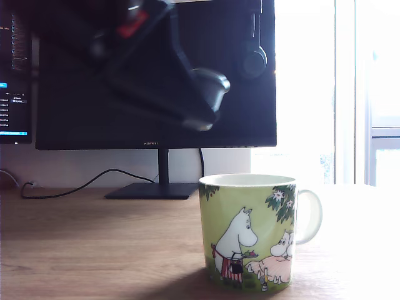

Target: Pick up the coffee capsules from the table one by one and drop them inside the nearest coffee cup

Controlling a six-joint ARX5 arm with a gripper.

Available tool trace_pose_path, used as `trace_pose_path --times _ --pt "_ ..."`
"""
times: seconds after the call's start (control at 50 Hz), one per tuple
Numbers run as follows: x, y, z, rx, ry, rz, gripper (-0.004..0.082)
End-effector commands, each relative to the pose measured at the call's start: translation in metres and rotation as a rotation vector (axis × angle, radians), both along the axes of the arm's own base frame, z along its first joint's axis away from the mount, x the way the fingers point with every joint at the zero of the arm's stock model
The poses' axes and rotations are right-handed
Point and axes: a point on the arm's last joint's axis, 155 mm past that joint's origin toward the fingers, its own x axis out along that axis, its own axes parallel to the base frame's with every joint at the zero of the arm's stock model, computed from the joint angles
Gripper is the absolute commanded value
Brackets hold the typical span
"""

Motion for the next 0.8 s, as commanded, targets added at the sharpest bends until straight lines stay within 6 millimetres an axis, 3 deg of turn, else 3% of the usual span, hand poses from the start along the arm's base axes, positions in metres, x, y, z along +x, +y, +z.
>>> trace_pose_path --times 0.0,0.18,0.34,0.6,0.78 --pt "0.001 -0.007 0.001 0.026 0.003 -0.022 0.0059" --pt "0.001 -0.023 -0.001 0.094 0.035 -0.062 0.0059" --pt "-0.002 -0.029 -0.017 0.199 0.053 -0.068 0.0059" --pt "-0.004 -0.026 -0.048 0.343 0.069 -0.066 0.0059" --pt "-0.002 -0.018 -0.056 0.389 0.065 -0.045 0.0059"
